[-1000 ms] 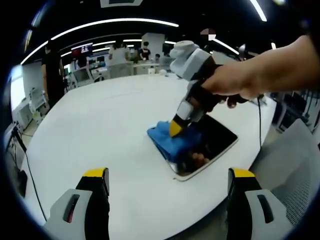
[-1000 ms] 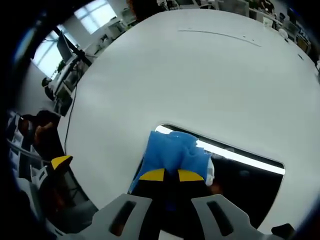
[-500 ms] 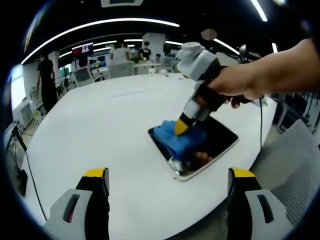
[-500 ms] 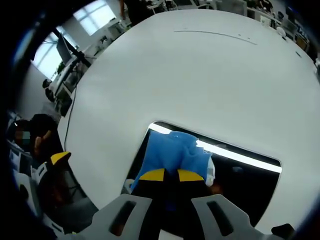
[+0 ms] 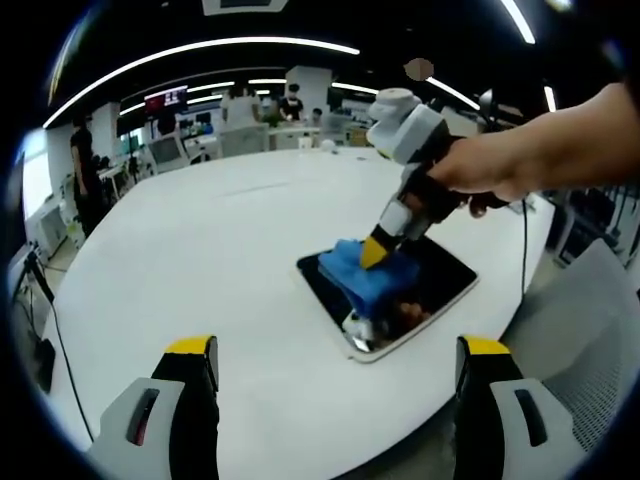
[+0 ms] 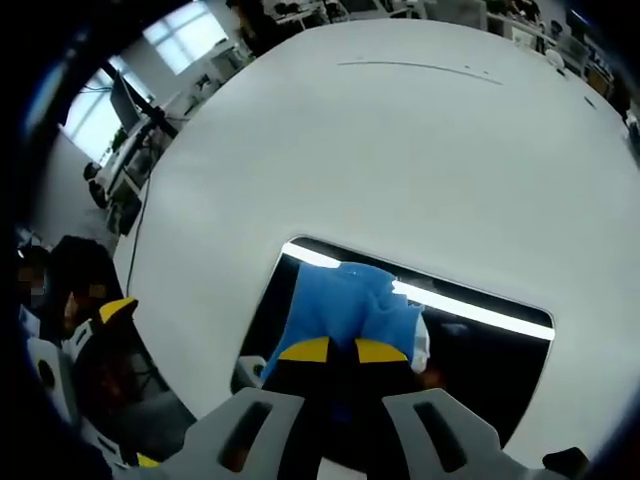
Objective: Wipe the mirror surface with the cleaning cloth until all visible marks leave the cleaned area.
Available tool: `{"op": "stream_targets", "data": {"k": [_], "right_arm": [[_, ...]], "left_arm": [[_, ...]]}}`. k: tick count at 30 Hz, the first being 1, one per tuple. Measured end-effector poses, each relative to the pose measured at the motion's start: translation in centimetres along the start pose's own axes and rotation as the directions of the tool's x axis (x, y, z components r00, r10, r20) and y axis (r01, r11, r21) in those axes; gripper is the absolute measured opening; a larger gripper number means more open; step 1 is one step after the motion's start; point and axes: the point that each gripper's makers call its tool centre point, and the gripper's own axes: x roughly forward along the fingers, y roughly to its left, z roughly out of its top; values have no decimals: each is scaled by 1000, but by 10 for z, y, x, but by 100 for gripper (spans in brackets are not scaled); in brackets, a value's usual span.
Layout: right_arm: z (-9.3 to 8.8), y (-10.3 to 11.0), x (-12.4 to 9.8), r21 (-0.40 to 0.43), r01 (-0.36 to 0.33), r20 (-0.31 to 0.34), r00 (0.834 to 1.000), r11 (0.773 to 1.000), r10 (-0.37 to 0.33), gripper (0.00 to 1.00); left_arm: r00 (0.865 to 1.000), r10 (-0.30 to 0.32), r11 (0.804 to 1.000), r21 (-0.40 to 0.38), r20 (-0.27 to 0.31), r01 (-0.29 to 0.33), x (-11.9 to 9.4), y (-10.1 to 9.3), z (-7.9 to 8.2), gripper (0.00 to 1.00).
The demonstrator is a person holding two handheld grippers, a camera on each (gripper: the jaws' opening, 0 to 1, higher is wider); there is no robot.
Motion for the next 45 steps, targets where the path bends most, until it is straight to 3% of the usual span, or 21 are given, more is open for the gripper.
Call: {"op": "stream_targets", "data": {"k": [45], "right_arm": [[-34, -84, -35, 64, 34, -5, 999, 997, -34, 2]], "left_arm": [[1000, 22, 1000, -11, 12, -21, -3, 4, 2, 99]]}}
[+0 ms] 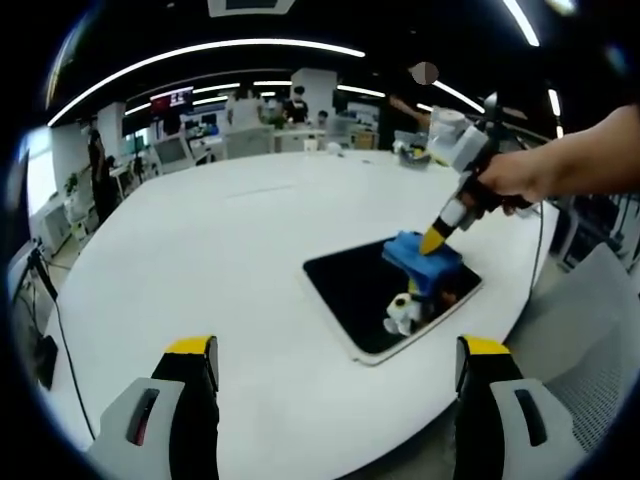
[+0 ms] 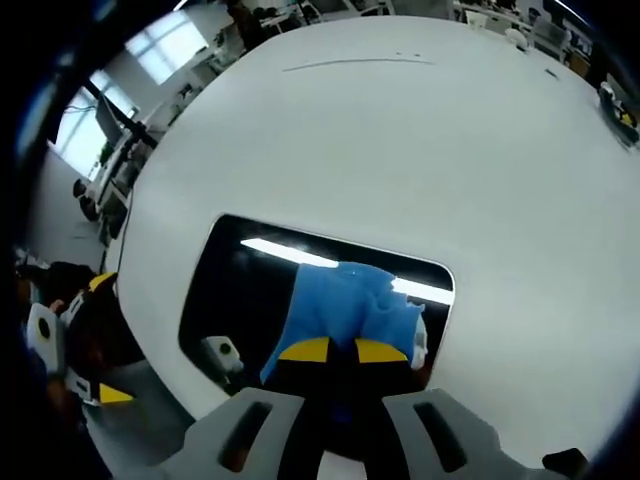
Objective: Wipe the mirror surface with the cleaning cloth until all visible marks leave the cleaned area.
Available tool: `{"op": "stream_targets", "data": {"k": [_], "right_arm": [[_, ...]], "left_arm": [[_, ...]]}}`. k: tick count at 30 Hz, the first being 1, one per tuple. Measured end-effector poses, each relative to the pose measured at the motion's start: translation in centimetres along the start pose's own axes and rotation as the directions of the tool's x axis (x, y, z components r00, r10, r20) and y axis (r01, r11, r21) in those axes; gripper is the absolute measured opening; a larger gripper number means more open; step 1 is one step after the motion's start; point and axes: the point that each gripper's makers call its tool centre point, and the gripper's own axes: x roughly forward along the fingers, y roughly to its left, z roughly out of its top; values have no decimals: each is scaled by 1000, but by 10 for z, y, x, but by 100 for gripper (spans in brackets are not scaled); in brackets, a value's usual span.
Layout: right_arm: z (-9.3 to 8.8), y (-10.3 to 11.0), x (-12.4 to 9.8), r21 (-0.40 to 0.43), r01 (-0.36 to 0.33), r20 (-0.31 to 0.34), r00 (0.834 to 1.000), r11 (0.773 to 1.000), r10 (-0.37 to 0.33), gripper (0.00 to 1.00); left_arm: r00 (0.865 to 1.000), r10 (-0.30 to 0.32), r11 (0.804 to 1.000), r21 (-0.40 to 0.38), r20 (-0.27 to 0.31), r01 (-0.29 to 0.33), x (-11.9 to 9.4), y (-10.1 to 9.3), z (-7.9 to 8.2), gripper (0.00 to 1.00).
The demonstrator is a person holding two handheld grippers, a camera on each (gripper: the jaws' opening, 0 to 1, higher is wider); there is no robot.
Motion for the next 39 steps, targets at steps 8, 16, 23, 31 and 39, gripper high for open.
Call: {"op": "stream_targets", "data": {"k": [8, 16, 23, 31, 39], "right_arm": [[-3, -11, -3, -12, 11, -2, 1000, 1000, -11, 2], [-10, -22, -10, -6, 31, 2, 1000, 1000, -31, 2], [-12, -32, -13, 2, 47, 1, 999, 999, -47, 2], [-14, -39, -15, 8, 65, 3, 998, 998, -65, 2], [-13, -38, -14, -11, 90, 11, 996, 996, -90, 2]], "left_arm": [[1000, 5, 1000, 0, -1, -5, 0, 1, 0, 99], [1000, 5, 1000, 3, -5, -5, 0, 1, -1, 99], [1000, 1, 1000, 5, -7, -1, 1, 0, -1, 99], [1000, -2, 1000, 7, -9, 2, 1, -1, -1, 99], [1000, -4, 1000, 8, -11, 4, 1, -1, -1, 99]]}}
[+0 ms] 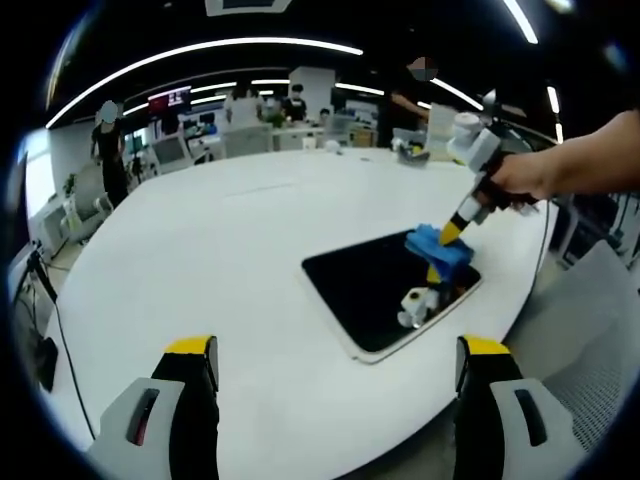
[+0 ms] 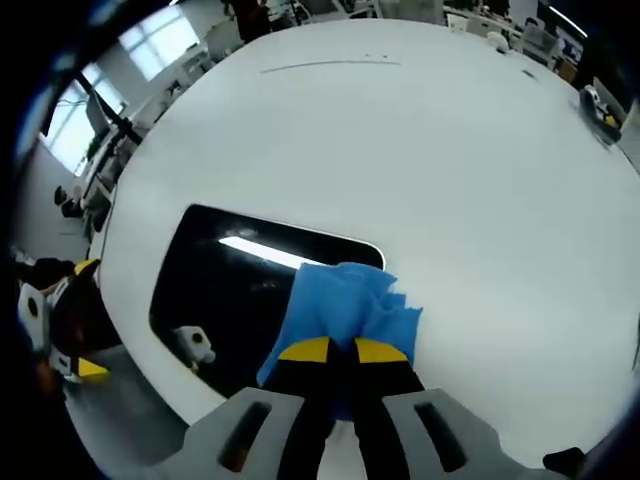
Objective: Wipe the mirror surface with the cleaning cloth until all visible marks leave the cleaned area.
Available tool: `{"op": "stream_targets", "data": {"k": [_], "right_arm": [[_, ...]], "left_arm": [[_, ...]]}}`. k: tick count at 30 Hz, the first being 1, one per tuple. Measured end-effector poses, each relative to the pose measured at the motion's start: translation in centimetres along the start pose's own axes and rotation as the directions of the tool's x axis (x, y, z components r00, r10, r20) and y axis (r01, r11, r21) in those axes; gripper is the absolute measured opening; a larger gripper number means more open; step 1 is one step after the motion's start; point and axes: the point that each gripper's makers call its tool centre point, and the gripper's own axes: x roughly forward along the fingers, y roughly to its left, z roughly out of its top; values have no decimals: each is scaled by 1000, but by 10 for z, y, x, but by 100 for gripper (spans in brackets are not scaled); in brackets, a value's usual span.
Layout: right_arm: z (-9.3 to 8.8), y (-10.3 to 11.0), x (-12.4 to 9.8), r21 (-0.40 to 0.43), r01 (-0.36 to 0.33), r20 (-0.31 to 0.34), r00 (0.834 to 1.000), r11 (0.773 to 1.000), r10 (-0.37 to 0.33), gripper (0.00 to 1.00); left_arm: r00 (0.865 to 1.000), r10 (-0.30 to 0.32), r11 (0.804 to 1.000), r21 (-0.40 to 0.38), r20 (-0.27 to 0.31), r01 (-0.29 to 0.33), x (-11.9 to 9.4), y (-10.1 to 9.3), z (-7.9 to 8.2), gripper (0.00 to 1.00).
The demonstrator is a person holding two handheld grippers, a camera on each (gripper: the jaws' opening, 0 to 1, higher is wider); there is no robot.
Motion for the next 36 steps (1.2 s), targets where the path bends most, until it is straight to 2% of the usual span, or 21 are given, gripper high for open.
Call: {"op": "stream_targets", "data": {"k": [18, 28, 36], "right_arm": [[-2, 1, 0, 8, 6, 15, 1000, 1000, -6, 2], [-8, 7, -3, -14, 20, 18, 1000, 1000, -20, 2], [-12, 6, -3, 2, 11, 14, 1000, 1000, -11, 2]], "left_arm": [[1000, 7, 1000, -6, 7, -7, -1, 2, 0, 99], [1000, 10, 1000, -7, 8, -10, -1, 2, 0, 99], [1000, 13, 1000, -11, 10, -13, -1, 2, 1, 99]]}}
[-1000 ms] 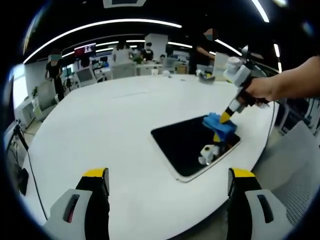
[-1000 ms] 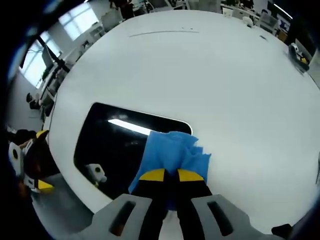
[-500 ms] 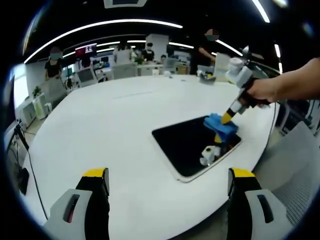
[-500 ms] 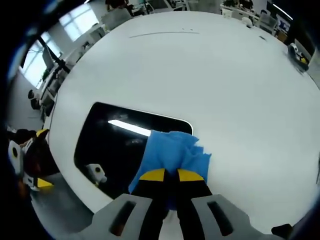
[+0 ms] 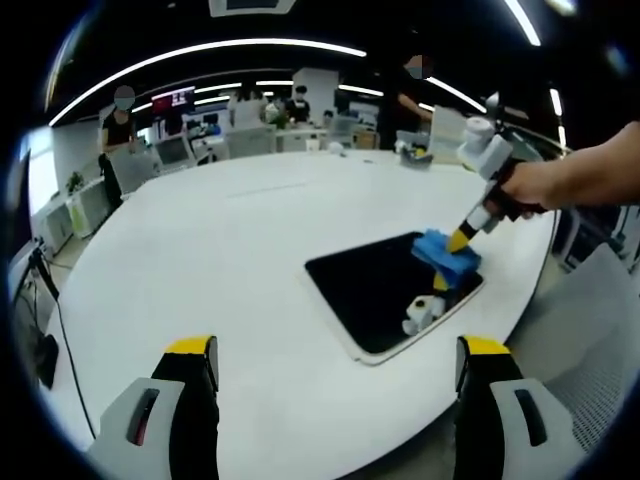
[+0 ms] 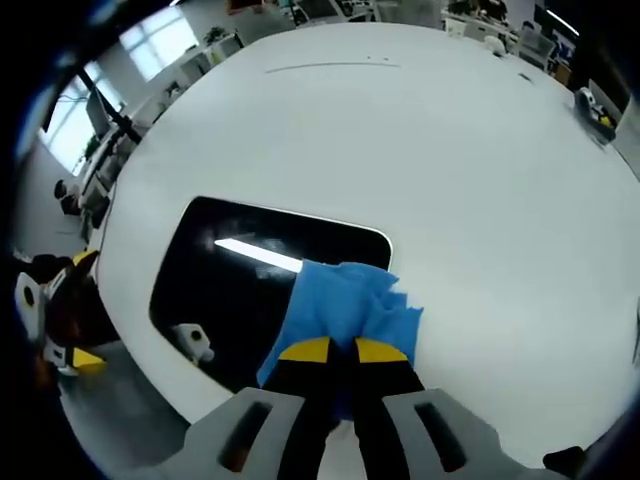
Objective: Wipe the mirror surface with the cleaning cloth until all visible marks leave the cleaned area.
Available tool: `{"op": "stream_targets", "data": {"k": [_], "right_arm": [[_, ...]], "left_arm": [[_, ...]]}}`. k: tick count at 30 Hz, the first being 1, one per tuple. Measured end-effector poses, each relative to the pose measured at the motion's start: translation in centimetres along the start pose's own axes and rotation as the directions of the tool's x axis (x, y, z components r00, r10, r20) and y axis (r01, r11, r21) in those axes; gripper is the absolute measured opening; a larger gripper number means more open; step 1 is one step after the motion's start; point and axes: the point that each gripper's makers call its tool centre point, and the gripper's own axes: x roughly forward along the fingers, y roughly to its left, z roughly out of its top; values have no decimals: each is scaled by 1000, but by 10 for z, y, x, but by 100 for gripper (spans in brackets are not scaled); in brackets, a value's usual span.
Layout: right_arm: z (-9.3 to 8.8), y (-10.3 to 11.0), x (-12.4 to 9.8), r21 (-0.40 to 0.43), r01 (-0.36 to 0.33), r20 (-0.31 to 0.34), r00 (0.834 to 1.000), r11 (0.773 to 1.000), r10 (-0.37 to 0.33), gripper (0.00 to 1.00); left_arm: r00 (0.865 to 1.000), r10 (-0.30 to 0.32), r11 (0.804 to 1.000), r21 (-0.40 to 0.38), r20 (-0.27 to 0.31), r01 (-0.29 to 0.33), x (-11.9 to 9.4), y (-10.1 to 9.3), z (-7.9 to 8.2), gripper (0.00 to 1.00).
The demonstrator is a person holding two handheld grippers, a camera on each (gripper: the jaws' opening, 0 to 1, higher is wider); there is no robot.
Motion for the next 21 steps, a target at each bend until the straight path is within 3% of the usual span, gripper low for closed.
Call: {"op": "stream_targets", "data": {"k": [21], "right_arm": [[-8, 3, -2, 14, -8, 4, 1000, 1000, 7, 2]], "left_arm": [[1000, 2, 1000, -3, -4, -2, 0, 1, -1, 99]]}}
